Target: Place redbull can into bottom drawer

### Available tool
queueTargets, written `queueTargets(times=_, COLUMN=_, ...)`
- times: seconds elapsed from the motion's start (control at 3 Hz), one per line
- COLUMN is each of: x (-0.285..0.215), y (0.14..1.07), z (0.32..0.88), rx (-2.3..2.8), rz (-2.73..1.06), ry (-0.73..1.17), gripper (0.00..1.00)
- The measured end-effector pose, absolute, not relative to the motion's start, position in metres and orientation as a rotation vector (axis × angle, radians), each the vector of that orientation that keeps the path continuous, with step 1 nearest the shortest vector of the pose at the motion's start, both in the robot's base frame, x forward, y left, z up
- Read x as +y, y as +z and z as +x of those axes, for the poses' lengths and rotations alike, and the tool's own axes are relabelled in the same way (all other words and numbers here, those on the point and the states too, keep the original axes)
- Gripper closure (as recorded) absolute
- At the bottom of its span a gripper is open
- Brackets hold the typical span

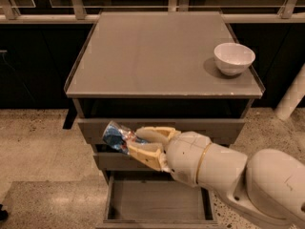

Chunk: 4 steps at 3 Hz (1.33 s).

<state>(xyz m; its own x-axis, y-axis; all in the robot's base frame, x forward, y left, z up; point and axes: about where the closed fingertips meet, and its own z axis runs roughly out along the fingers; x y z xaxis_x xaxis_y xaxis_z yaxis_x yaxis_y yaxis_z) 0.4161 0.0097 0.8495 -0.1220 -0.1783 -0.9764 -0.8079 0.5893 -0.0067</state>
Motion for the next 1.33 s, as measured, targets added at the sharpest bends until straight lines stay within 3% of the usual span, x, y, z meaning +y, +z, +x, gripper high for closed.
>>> queueTargets(times=1.0, x=-0.006, y=0.761, z=0.413, rx=1.807, rz=-0.809, ry=0.638, gripper=1.0)
queueTargets(times=1.33, x=-0.006, y=0.694, z=0.426, rx=1.877, rz=-0.741, ry=0.707, gripper=1.0)
